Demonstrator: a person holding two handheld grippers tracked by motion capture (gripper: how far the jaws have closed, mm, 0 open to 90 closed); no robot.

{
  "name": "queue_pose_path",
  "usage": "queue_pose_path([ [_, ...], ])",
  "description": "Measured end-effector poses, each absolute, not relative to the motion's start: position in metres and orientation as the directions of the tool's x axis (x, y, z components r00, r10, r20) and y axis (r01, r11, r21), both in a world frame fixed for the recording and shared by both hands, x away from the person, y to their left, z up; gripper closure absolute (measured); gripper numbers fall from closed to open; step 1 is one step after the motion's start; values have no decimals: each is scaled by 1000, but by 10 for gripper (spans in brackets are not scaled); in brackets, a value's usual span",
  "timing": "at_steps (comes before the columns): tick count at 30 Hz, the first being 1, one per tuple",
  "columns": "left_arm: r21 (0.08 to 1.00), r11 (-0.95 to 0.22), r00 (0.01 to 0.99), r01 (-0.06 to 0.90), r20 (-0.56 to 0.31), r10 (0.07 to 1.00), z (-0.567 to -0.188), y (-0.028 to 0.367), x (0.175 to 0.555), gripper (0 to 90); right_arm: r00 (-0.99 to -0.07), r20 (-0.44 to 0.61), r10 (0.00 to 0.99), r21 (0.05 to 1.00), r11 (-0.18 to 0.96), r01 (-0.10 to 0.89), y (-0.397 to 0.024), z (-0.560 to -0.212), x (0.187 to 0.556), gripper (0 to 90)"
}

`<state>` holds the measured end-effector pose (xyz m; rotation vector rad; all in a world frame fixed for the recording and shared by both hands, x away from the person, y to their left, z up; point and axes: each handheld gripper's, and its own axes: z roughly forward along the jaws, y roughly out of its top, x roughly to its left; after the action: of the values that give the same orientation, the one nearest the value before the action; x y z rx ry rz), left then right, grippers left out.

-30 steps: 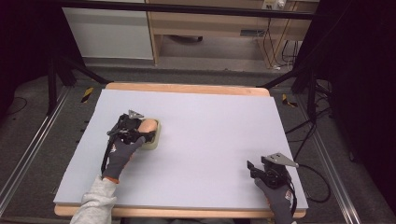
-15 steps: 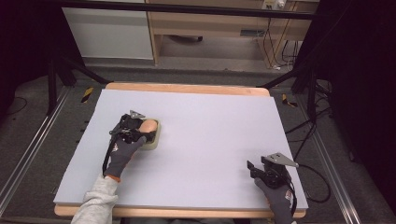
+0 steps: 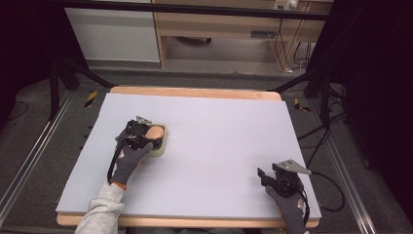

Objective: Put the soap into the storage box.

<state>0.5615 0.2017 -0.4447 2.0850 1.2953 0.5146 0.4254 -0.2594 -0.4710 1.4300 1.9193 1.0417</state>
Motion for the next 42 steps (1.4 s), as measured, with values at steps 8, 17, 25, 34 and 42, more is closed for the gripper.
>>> queue_pose_path([
  [8,677,-327,438,659,7,899,-449,200,565,317,-303,34,952,824,145,548,-260,-471,426,381],
  [17,676,-323,435,662,5,901,-450,200,566,316,-303,34,952,824,145,548,-259,-471,425,380],
  [25,677,-324,435,661,6,901,-450,200,565,315,-302,38,952,823,142,550,-259,-471,425,376],
  [34,682,-324,430,656,14,903,-451,200,564,312,-303,49,952,821,135,555,-259,-470,424,375],
  [42,708,-291,429,644,-19,903,-442,207,558,281,-303,36,952,824,143,548,-260,-471,425,375],
])
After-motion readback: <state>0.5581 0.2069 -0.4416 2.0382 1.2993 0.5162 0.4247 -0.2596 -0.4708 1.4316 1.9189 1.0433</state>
